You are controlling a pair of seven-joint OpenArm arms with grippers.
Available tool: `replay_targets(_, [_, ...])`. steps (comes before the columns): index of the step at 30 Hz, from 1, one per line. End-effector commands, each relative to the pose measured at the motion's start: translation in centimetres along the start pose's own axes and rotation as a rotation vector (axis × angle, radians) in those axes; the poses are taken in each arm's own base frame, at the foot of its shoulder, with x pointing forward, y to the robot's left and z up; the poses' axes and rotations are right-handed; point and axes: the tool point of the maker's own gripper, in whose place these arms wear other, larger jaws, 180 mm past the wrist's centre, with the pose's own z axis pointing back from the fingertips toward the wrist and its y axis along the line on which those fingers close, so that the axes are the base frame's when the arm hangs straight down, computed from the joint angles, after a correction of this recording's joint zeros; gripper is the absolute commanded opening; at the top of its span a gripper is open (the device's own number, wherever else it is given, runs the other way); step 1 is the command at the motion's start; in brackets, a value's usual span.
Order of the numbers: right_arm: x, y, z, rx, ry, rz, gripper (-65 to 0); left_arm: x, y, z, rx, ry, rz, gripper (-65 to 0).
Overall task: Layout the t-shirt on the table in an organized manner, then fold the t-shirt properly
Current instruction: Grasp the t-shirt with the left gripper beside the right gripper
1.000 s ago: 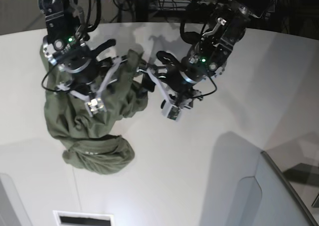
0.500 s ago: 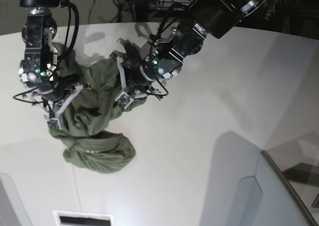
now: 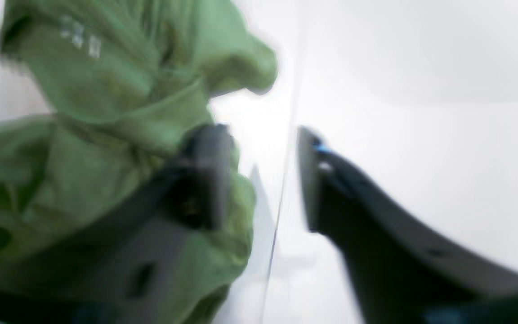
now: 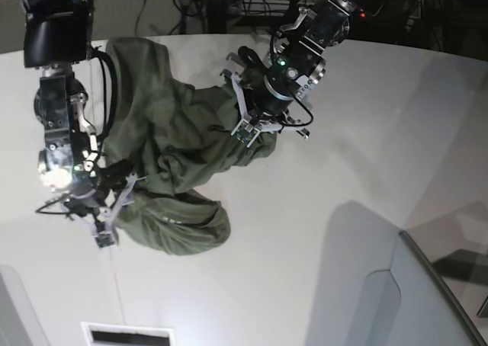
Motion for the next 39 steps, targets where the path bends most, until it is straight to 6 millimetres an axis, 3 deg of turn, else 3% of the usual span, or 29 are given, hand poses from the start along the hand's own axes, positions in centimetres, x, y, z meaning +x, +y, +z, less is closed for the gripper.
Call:
replay_targets(1, [1.4, 0.8, 0.2, 0.006, -0.035, 0.066, -33.0, -4.4, 0.2, 0.5, 0.007, 0.179, -0.019, -65.0])
replay_targets(4, [1.4, 3.4, 0.1, 0.022, -0.032, 0.207, -33.0, -4.2, 0.0, 0.5, 0.004, 0.176, -0.014, -65.0])
replay_targets(13, [2.4, 3.9, 0.0, 0.032, -0.088, 0.214, -33.0, -4.2, 0.1, 0.5, 0.004, 0.173, -0.013, -65.0])
replay_targets(18, [1.4, 3.9, -1.0, 0.037, -0.052, 0.212, -33.0, -4.3, 0.0, 0.5, 0.003, 0.178, -0.013, -65.0])
replay_targets(21, [0.9, 4.9, -1.5, 0.058, -0.028, 0.199, -33.0, -4.3, 0.0, 0.5, 0.003, 0.176, -0.013, -65.0])
replay_targets(29, [1.6, 5.2, -1.9, 0.066, -0.072, 0.192, -33.5, -4.5, 0.1, 0.5, 0.005, 0.179, -0.015, -65.0])
replay_targets(33, [1.8, 5.1, -1.8, 0.062, -0.074, 0.190, -47.1, -4.5, 0.2, 0.5, 0.005, 0.180, -0.016, -65.0])
replay_targets(36, [2.3, 4.8, -1.9, 0.057, -0.078, 0.189, -65.0, -4.6, 0.2, 0.5, 0.006, 0.182, -0.017, -65.0])
replay_targets(39, [2.5, 4.8, -1.7, 0.054, -0.087, 0.189, -63.8, -4.6, 0.2, 0.5, 0.006, 0.182, -0.019, -65.0])
